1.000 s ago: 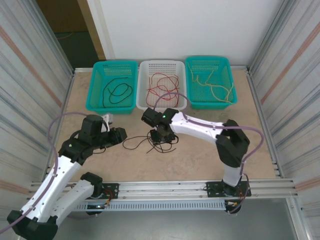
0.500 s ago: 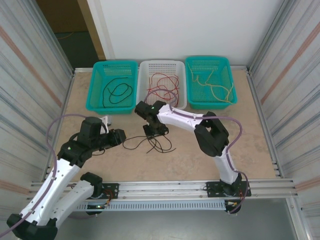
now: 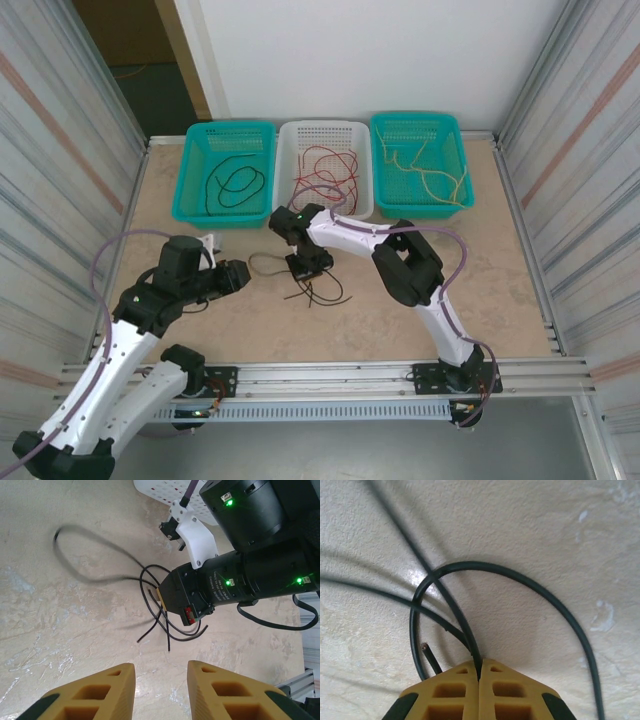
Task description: Untangle the cables
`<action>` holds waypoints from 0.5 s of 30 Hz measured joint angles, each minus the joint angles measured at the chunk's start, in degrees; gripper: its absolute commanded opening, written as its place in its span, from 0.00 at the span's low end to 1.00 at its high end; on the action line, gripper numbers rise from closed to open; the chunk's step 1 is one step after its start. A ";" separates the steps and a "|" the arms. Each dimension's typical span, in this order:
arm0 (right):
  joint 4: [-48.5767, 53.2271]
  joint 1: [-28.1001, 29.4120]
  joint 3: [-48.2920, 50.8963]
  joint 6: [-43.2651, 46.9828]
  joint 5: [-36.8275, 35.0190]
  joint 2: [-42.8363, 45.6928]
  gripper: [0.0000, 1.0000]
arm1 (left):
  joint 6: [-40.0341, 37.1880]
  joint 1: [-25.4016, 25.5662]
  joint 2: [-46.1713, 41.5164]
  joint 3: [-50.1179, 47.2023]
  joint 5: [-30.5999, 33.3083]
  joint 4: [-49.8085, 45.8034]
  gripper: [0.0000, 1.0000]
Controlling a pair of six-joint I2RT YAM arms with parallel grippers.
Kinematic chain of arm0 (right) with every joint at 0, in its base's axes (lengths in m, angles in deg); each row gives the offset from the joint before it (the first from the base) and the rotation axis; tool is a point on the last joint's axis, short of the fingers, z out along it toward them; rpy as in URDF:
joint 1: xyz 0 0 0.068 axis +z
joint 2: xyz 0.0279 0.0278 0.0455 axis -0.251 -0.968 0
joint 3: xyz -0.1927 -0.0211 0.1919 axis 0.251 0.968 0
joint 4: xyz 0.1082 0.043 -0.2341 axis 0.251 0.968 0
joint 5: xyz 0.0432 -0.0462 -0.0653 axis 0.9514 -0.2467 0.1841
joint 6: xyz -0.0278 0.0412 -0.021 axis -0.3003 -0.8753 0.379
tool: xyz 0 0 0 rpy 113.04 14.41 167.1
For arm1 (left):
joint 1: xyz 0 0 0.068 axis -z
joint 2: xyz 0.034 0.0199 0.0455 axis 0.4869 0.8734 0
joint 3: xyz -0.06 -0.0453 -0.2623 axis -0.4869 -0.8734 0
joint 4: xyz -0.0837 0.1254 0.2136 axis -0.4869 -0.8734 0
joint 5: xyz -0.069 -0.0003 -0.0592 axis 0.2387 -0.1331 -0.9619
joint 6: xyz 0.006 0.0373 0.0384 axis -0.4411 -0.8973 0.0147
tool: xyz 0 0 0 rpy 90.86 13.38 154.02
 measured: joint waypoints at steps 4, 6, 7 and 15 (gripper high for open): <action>-1.40 2.08 3.02 0.04 -1.79 3.48 0.00 | 0.00 0.00 -0.63 0.00 -0.02 0.02 0.36; -1.84 3.93 5.46 0.04 -3.39 7.54 0.00 | 0.00 0.00 -0.87 0.00 -0.15 0.22 0.36; -2.01 4.81 6.38 0.04 -4.15 9.81 0.00 | 0.02 0.00 -0.87 0.00 -0.26 0.46 0.37; -7.28 9.90 12.66 -0.13 -11.54 31.91 0.00 | 0.44 0.00 -1.22 0.92 -3.08 5.40 0.50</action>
